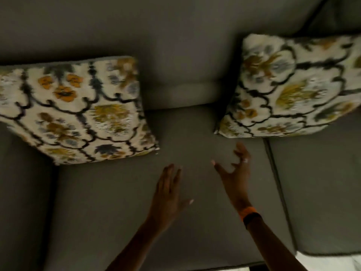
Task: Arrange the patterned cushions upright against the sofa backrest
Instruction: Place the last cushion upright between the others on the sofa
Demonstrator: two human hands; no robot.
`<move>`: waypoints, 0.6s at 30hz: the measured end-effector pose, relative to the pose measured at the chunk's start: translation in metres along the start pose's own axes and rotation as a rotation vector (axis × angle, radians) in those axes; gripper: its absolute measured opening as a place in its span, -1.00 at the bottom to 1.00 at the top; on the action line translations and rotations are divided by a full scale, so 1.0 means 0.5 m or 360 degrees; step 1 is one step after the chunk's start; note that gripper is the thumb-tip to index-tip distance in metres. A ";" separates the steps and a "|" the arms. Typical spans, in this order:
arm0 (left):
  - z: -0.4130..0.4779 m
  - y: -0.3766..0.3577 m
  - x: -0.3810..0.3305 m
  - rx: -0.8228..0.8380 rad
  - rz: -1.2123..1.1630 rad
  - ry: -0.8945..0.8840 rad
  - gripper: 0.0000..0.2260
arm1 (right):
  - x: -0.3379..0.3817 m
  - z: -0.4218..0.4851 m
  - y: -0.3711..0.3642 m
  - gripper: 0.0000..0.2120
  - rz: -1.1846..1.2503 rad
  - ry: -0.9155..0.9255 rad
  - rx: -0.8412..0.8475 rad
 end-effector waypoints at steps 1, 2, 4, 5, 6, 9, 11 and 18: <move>0.052 0.003 -0.050 0.0005 -0.0172 0.0079 -0.07 | 0.007 0.048 0.079 -0.09 0.0040 0.0035 -0.0128; 0.107 0.005 -0.096 0.0011 -0.0347 0.0125 -0.06 | 0.020 0.099 0.159 -0.04 0.0086 0.0105 -0.0251; 0.224 0.019 -0.177 -0.0016 -0.0732 0.0247 0.07 | 0.033 0.207 0.316 0.12 0.0147 0.0268 -0.0442; 0.278 0.031 -0.195 -0.0067 -0.0914 0.0337 0.16 | 0.051 0.254 0.368 0.22 0.0132 0.0351 -0.0446; 0.336 0.040 -0.218 -0.0143 -0.1050 0.0423 0.24 | 0.066 0.307 0.420 0.29 0.0142 0.0401 -0.0366; 0.465 0.058 -0.301 -0.0272 -0.1245 0.0317 0.35 | 0.094 0.446 0.490 0.12 0.0185 0.0450 0.0112; 0.504 0.060 -0.339 -0.0332 -0.1249 0.0304 0.25 | 0.091 0.500 0.483 0.33 0.0194 0.0256 0.0444; 0.504 0.031 -0.340 -0.0357 -0.1192 0.0536 -0.20 | 0.010 0.547 0.441 0.19 0.0390 0.0093 0.0558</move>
Point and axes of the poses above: each hand's wrist, its own z-axis towards the middle knuckle, its own y-axis out of the back of the hand, x = y × z, the point moved 7 cm from there along z, towards the middle knuckle, and after that the axes turned 13 degrees about z, right-handed, at the moved point
